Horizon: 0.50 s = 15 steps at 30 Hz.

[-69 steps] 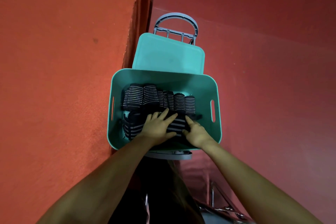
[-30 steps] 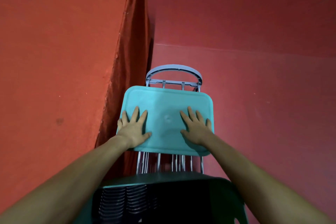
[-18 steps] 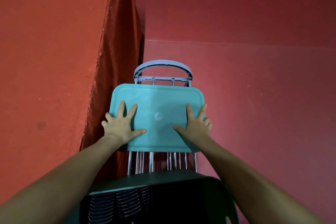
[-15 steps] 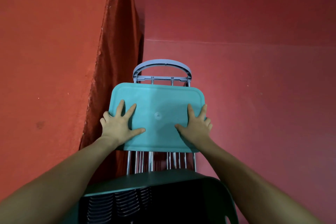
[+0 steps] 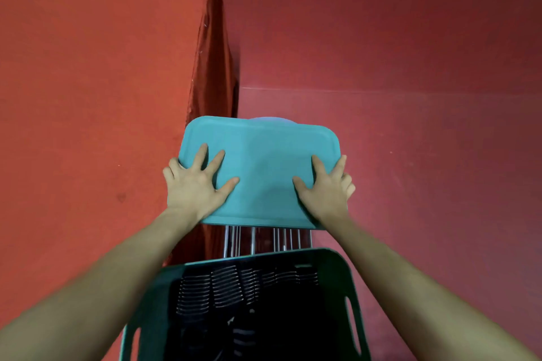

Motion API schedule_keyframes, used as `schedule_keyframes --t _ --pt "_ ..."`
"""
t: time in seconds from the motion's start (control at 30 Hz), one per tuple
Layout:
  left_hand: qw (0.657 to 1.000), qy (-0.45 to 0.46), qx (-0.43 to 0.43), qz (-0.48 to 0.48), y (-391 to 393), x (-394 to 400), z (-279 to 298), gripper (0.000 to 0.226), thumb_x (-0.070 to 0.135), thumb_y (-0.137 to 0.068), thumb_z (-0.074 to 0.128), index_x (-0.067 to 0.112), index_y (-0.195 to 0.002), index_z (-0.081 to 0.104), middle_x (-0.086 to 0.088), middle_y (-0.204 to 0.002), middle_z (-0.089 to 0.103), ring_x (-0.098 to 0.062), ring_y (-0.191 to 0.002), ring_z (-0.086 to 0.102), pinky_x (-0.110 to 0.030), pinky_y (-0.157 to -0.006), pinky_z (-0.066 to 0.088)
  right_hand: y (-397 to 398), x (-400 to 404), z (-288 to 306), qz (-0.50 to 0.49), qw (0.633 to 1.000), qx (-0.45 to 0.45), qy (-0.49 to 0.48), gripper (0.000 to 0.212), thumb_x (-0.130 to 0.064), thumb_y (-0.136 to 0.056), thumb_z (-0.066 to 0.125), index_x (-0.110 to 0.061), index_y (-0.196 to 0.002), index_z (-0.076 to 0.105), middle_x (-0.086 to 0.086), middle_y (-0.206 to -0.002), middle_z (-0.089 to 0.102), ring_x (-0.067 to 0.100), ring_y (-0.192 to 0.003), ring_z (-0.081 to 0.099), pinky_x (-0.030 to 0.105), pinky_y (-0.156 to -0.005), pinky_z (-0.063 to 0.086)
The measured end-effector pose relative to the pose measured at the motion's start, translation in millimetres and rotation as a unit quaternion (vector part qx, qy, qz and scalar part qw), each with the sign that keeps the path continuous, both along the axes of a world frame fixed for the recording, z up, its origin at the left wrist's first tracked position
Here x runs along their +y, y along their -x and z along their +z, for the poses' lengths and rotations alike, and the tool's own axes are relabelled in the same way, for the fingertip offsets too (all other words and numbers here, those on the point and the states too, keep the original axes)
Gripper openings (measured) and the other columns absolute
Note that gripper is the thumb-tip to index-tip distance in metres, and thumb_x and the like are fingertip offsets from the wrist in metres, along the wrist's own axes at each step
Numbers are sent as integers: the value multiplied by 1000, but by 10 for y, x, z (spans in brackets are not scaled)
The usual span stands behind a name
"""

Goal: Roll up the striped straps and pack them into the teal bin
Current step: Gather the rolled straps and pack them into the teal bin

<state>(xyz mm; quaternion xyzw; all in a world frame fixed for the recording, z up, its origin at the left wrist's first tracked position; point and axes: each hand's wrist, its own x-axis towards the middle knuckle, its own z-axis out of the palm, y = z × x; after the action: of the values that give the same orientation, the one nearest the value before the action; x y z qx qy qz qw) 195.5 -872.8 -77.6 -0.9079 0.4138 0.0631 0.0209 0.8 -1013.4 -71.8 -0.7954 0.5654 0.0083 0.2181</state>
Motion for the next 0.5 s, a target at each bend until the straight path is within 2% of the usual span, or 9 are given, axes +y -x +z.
schedule_keyframes --t 0.3,0.5 --pt "998 56 -3 25 307 520 824 84 80 -71 16 41 -143 36 6 -154 28 -46 -113 34 -47 -94 24 152 459 802 -35 998 -30 36 56 -44 -90 54 -28 -141 40 21 -157 5 43 -126 31 45 -107 18" --pt "996 57 43 57 802 1356 969 85 79 -71 14 40 -141 41 5 -153 30 -49 -113 33 -51 -97 24 512 1187 1040 -14 1000 -11 20 54 -42 -92 52 -27 -142 40 19 -158 4 43 -130 27 47 -108 15"
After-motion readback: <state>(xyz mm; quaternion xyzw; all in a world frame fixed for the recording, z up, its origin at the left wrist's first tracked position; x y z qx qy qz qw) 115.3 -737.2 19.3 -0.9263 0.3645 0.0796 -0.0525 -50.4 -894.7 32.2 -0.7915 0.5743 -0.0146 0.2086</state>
